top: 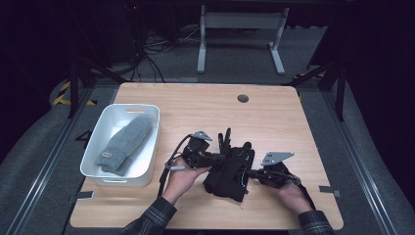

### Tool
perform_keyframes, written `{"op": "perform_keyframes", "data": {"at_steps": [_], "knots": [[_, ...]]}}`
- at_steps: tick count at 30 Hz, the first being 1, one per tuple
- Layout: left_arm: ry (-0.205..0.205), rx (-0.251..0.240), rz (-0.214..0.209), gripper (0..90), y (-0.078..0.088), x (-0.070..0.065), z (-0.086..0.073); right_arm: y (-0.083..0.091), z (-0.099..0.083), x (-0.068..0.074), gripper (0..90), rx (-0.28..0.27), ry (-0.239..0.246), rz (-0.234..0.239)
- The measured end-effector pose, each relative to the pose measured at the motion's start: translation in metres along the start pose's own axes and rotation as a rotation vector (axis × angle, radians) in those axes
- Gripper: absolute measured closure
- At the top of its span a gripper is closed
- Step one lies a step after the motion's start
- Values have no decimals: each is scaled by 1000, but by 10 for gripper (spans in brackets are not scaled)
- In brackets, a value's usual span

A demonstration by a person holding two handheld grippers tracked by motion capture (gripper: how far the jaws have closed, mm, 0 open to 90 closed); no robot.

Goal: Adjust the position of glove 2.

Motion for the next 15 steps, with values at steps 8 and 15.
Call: {"op": "perform_keyframes", "data": {"at_steps": [8, 15], "knots": [[-21, 1, -25, 821, -17, -6, 2, -6, 6, 1, 900, 4, 10, 2], [-61, -25, -46, 720, -21, -14, 3, -5, 6, 0, 900, 1, 12, -4]]}}
Point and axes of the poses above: each handheld gripper's, and its own axes: y roughly backward along the jaws, z roughly out of its top, x roughly to its left, the point moved 1 cm from there along -y, roughly forward along the jaws, and after that the axes turned 8 degrees about y, right-handed, at the moved point
